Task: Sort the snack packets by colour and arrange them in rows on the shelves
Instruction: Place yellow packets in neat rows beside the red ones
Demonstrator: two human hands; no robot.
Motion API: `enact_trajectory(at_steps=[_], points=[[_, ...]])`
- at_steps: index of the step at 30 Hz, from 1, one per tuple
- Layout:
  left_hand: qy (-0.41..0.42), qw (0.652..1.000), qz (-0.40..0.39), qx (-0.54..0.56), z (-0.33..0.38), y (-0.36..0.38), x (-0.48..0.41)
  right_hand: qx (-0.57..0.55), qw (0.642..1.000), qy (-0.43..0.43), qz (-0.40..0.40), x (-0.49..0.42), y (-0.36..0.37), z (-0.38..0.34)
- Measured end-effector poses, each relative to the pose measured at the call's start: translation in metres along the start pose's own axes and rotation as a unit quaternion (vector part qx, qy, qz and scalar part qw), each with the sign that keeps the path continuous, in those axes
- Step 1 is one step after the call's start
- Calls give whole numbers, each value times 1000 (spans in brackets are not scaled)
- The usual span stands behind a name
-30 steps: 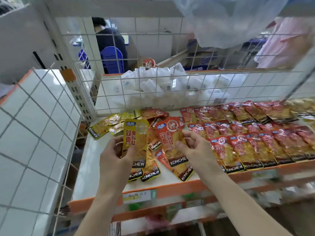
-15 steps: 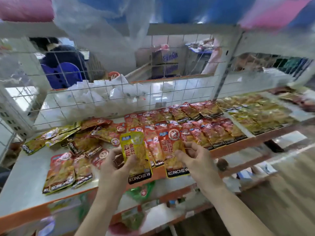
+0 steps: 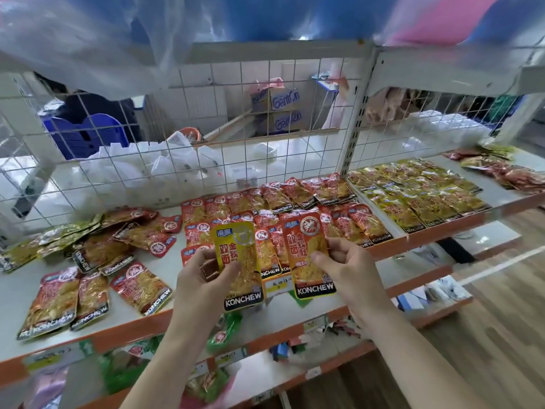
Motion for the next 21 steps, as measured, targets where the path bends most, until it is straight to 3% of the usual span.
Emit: enact_trajectory(at_steps=[21], points=[[3, 999, 34, -14, -7, 13, -150, 82, 996, -13, -37, -150, 84, -17]])
Point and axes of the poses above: each hand's wrist, its own x-axis away from the middle knuckle, its own y-axis out of the palm, z = x × y, the point moved 6 cm from there along -x, towards the middle knuckle, and after that the axes turned 7 degrees about z, right-handed, at the moved point
